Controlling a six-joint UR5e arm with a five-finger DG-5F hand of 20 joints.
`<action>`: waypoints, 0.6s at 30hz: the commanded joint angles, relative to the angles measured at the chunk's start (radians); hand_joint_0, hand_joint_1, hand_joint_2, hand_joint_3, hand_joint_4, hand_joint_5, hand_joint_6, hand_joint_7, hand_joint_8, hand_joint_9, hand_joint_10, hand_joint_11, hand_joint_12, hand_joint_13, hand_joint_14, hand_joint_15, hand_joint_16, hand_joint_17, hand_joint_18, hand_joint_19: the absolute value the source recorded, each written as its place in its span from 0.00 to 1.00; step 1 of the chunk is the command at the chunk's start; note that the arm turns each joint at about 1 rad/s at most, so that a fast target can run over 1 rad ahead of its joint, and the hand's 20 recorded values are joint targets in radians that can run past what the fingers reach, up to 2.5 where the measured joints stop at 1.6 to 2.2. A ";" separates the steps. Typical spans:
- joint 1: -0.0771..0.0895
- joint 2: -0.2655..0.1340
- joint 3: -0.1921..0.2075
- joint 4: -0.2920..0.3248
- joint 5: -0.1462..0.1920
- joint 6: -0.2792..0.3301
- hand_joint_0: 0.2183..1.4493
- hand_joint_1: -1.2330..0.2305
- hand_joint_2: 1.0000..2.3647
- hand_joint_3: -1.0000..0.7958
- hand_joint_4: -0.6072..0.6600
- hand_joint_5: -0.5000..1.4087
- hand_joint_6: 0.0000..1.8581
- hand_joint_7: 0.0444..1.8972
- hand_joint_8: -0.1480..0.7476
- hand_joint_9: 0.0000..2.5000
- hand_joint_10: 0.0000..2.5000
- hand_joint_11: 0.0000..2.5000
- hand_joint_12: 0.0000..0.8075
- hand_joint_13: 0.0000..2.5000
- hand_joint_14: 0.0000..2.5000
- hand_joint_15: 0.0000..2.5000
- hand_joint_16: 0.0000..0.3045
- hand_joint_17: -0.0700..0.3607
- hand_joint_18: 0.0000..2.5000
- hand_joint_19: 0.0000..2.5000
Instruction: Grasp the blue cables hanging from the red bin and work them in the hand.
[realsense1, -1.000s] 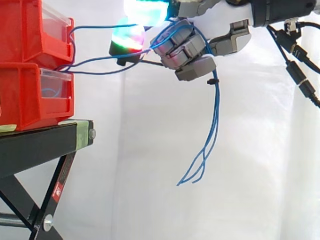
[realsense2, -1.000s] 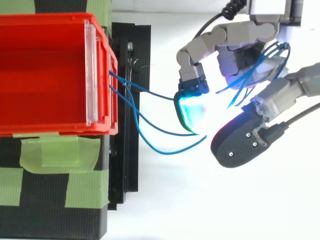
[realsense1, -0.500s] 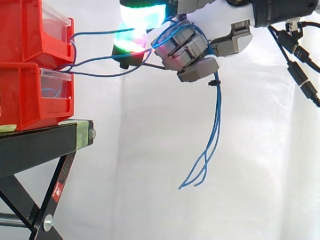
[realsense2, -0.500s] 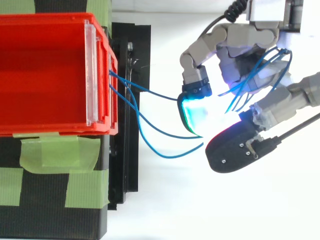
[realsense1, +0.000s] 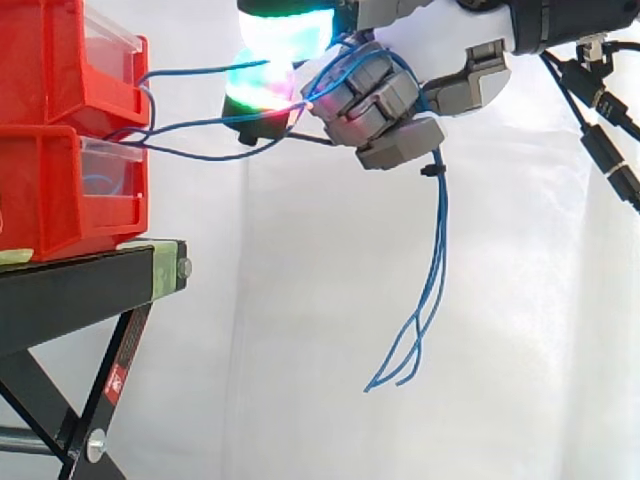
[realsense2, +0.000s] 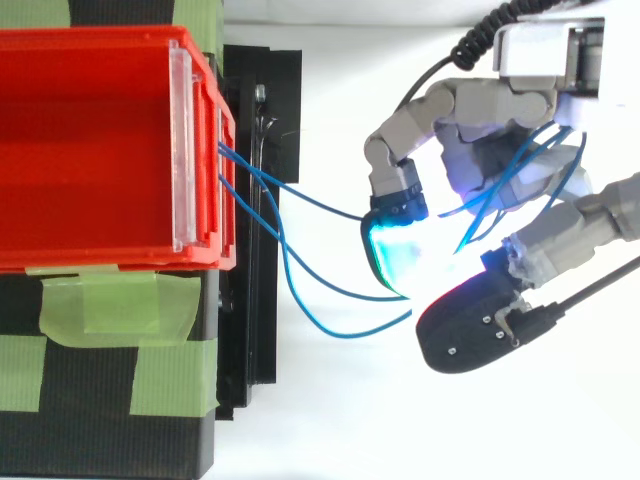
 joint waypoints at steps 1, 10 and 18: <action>0.006 0.000 0.000 0.000 0.003 0.004 0.55 0.43 0.02 0.42 0.64 0.29 0.65 0.68 0.58 0.17 1.00 1.00 0.55 0.24 1.00 0.85 0.16 0.41 0.48 0.63; 0.025 -0.006 0.000 0.000 0.014 0.008 0.56 0.43 0.02 0.42 0.64 0.29 0.65 0.67 0.59 0.17 1.00 1.00 0.55 0.24 1.00 0.85 0.16 0.41 0.48 0.63; 0.037 -0.006 0.000 -0.012 0.014 0.005 0.56 0.43 0.02 0.42 0.64 0.29 0.65 0.67 0.58 0.17 1.00 1.00 0.55 0.24 1.00 0.86 0.16 0.41 0.48 0.64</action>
